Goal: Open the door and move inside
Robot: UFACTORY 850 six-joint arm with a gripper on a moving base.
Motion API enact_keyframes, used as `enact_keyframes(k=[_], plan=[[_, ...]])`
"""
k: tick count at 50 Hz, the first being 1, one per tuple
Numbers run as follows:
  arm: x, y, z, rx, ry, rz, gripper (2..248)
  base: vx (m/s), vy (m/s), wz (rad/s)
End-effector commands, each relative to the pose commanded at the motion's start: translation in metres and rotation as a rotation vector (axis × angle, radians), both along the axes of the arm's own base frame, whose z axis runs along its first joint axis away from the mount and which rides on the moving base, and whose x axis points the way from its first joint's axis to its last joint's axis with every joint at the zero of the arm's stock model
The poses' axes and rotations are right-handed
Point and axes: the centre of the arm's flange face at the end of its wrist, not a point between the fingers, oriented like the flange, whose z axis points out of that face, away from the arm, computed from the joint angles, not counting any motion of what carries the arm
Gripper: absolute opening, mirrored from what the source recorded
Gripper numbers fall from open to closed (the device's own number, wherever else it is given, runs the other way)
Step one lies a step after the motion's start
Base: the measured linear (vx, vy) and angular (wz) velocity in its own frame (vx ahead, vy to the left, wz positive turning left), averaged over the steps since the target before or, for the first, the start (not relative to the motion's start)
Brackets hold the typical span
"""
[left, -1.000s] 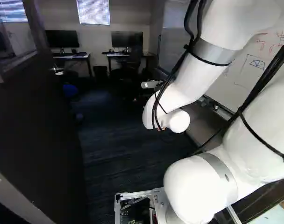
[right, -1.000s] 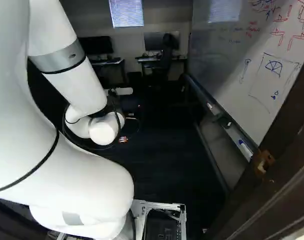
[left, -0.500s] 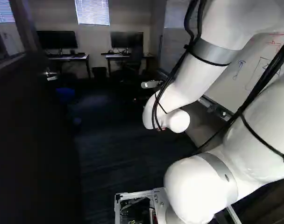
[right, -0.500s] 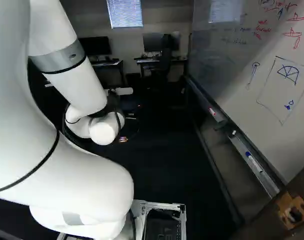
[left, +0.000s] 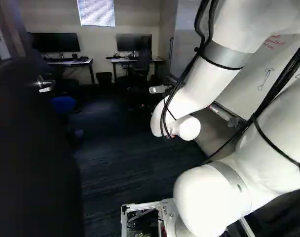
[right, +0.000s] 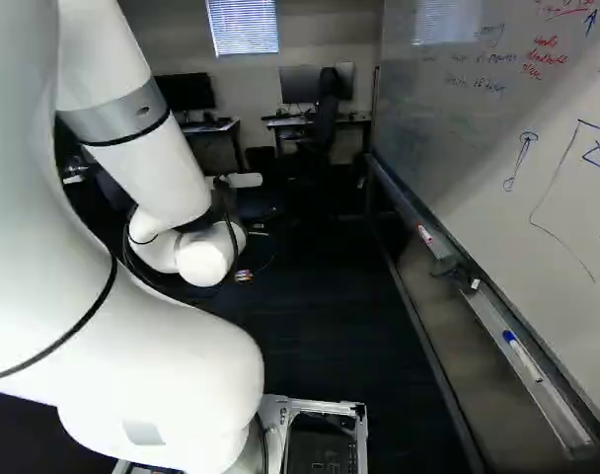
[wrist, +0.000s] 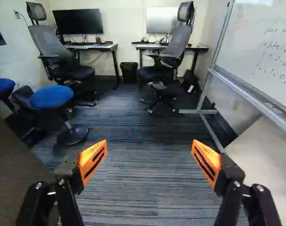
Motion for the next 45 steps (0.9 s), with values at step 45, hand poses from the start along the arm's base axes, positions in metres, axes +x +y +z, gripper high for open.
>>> enact_keyframes(k=[45], plan=[[0.0,0.0,0.0,0.0,0.0,0.0,247,0.204,0.002,-0.001]])
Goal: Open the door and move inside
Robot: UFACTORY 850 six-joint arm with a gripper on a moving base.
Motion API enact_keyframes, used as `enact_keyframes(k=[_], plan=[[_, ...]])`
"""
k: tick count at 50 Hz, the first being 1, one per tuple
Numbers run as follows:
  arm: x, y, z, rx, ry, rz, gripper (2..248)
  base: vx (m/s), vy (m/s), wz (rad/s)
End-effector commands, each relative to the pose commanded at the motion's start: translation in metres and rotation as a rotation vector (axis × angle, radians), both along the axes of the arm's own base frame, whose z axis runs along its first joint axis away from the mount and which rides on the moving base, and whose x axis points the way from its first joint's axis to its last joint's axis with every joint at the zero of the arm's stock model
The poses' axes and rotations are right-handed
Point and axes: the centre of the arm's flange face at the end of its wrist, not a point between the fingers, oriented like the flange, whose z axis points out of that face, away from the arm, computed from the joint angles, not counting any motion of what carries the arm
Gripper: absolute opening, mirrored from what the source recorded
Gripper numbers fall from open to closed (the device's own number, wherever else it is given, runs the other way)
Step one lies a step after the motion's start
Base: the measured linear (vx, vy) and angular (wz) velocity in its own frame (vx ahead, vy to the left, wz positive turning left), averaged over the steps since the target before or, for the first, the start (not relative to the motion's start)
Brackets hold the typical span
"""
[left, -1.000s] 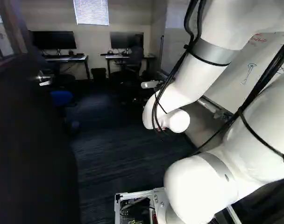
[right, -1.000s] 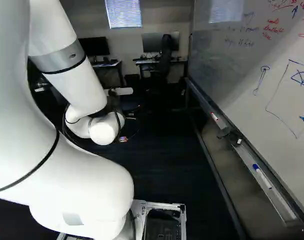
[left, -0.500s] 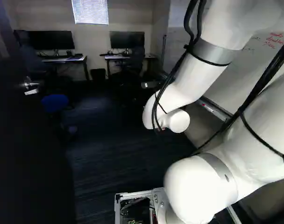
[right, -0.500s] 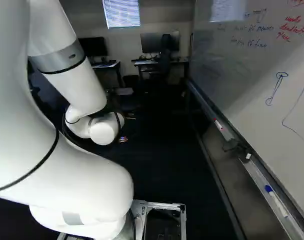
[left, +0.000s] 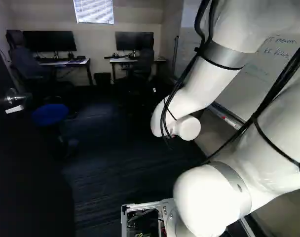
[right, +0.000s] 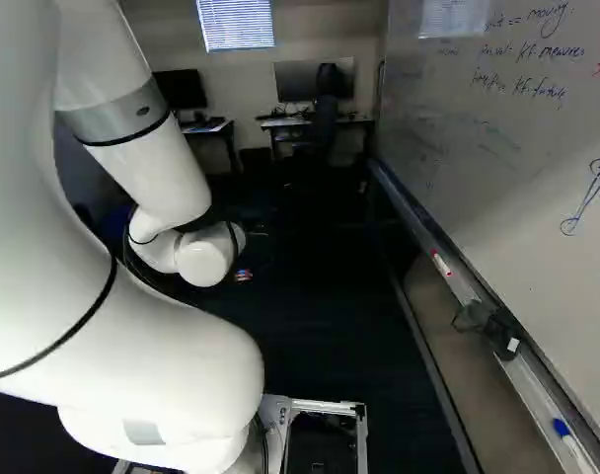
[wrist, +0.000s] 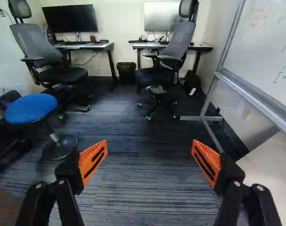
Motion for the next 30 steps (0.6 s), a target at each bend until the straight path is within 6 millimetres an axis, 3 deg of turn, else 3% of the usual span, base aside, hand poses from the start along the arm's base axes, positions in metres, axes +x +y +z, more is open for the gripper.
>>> enact_keyframes(k=[30], plan=[[0.0,0.0,0.0,0.0,0.0,0.0,247,0.179,0.014,-0.017]])
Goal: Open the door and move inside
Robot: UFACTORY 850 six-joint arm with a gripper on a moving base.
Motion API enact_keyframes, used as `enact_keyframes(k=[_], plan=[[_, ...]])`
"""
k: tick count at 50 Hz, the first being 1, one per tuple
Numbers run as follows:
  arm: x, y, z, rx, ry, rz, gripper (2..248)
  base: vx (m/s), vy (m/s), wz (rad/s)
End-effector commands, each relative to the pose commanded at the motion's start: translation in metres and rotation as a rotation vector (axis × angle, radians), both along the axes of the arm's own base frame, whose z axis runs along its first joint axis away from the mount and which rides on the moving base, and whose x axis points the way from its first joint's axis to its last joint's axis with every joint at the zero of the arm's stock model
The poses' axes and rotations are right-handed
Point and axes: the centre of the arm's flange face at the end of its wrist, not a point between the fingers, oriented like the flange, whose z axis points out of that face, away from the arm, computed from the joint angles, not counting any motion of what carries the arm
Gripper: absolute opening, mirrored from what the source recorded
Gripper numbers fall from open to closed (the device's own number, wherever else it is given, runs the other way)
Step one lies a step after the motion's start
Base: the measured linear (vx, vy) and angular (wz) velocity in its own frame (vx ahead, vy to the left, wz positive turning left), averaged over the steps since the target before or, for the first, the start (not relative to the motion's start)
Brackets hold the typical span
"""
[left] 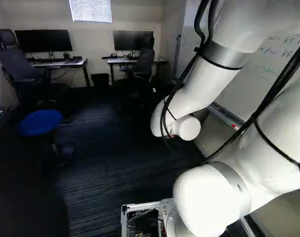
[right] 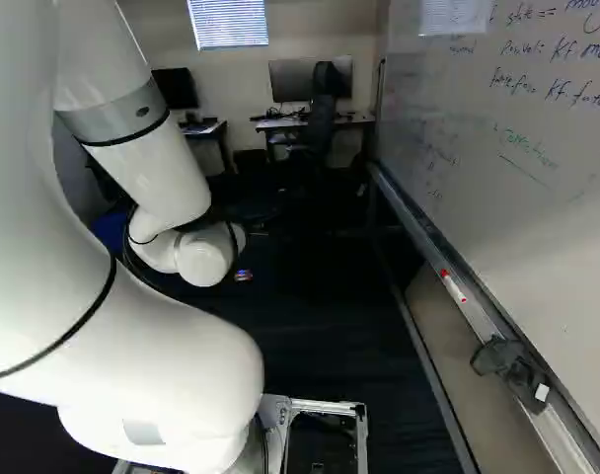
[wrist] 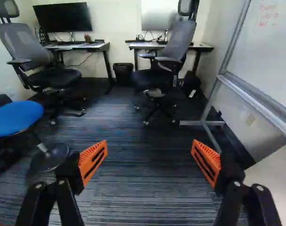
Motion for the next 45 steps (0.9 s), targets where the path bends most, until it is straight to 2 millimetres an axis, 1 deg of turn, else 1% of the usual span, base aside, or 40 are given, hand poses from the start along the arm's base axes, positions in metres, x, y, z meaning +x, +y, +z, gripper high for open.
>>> enact_keyframes(k=[32,45], plan=[[0.0,0.0,0.0,0.0,0.0,0.0,247,0.193,0.012,-0.015],[0.0,0.0,0.0,0.0,0.0,0.0,247,0.213,0.033,-0.012]])
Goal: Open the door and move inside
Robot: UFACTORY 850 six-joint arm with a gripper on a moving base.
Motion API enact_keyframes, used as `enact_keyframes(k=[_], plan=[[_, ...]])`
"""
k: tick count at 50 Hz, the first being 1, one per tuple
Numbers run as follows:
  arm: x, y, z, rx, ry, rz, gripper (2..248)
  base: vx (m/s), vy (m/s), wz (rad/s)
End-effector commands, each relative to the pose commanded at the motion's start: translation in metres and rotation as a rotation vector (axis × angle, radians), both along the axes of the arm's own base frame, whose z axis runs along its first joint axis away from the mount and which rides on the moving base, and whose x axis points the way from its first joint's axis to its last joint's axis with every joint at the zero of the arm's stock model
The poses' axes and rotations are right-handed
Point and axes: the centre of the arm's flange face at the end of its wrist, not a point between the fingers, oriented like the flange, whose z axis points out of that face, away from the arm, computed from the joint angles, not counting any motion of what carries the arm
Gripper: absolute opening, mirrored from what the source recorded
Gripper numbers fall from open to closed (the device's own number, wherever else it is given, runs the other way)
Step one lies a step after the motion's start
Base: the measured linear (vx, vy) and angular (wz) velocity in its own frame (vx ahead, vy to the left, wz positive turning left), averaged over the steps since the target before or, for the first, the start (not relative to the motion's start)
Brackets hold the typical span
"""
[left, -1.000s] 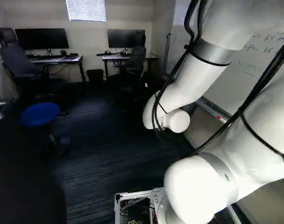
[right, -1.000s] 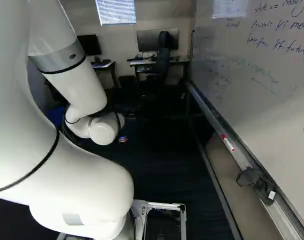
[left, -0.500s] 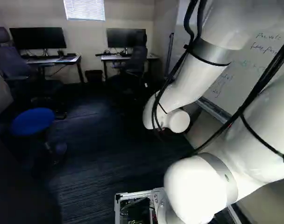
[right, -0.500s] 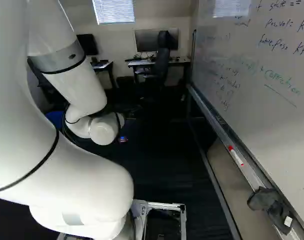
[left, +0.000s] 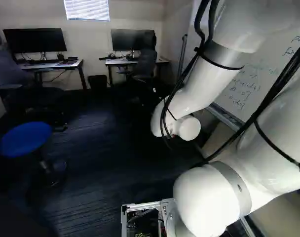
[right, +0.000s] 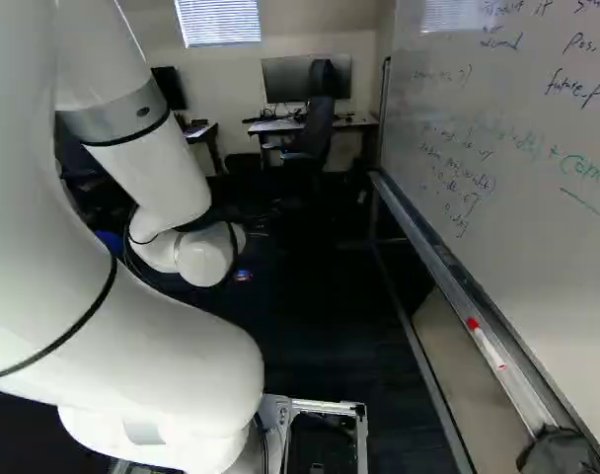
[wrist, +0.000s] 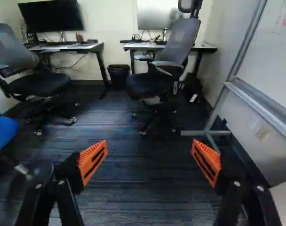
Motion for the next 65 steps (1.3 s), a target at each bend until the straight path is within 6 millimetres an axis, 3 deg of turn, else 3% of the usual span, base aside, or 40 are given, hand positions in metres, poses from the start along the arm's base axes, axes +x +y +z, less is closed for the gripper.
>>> enact_keyframes(k=[38,65], plan=[[0.0,0.0,0.0,0.0,0.0,0.0,247,0.197,0.036,-0.009],[0.0,0.0,0.0,0.0,0.0,0.0,247,0.005,0.001,-0.001]])
